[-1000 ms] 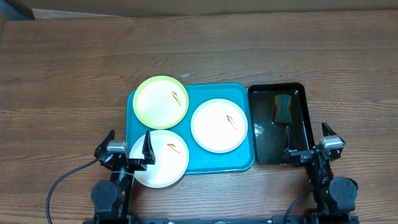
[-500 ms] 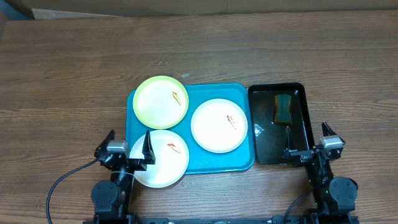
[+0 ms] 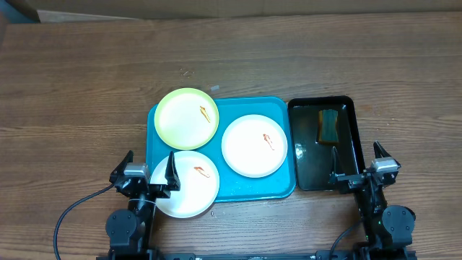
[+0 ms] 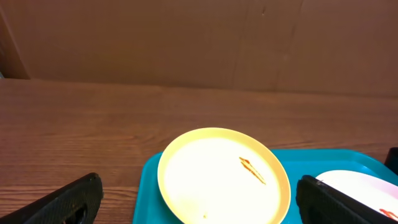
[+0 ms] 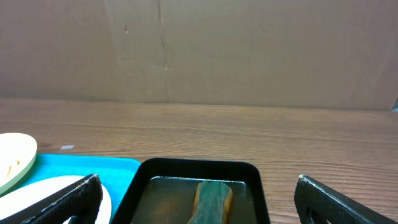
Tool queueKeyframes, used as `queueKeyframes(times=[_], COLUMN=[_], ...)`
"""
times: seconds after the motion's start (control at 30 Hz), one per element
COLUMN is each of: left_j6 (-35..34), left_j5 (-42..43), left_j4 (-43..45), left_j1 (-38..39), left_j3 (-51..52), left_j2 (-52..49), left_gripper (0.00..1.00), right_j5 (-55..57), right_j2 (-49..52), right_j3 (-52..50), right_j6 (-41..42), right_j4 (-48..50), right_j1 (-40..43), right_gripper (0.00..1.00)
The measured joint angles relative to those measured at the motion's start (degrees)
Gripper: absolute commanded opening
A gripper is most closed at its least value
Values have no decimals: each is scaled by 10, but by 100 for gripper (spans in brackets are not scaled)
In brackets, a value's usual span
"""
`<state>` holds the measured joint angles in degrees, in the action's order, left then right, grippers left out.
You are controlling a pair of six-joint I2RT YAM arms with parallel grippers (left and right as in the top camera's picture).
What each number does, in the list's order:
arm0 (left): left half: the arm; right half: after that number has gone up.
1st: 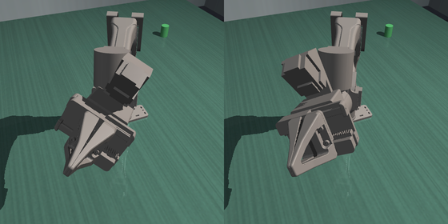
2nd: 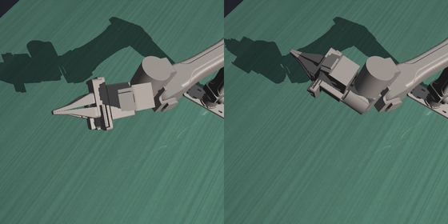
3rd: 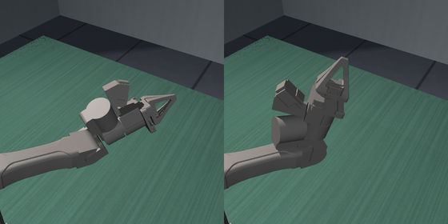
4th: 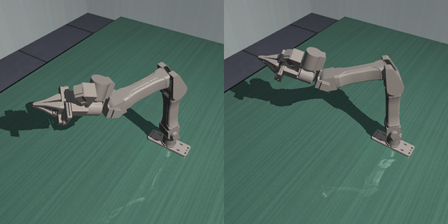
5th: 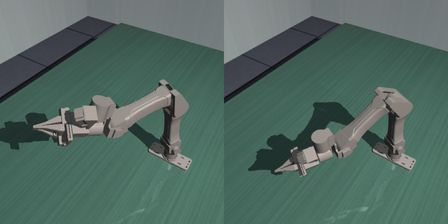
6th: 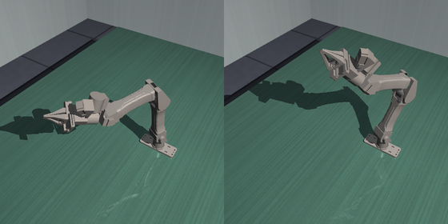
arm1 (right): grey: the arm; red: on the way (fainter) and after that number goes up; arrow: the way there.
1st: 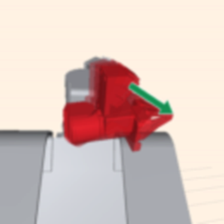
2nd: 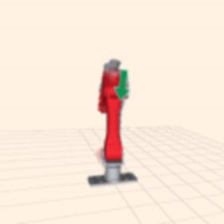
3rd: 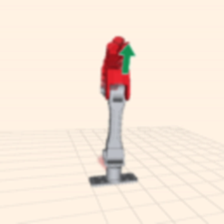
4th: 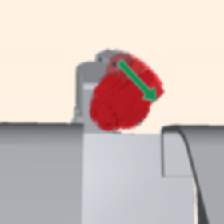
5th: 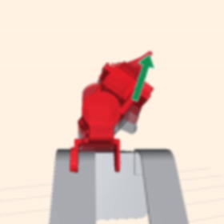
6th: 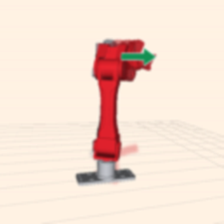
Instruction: Clean dirty plates on tray and stack at the side
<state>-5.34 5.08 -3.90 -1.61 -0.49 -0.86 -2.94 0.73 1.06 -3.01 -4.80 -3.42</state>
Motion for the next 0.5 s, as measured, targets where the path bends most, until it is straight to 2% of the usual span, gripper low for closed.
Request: queueKeyframes(times=[0.5], left_j6=[0], left_j5=[-10], left_j4=[1], left_j1=[0], left_j3=[0], left_j2=[0], left_gripper=[100], right_j5=[0], right_j2=[0], right_j3=[0], right_j6=[0], right_j4=[0], right_j1=[0], right_gripper=[100])
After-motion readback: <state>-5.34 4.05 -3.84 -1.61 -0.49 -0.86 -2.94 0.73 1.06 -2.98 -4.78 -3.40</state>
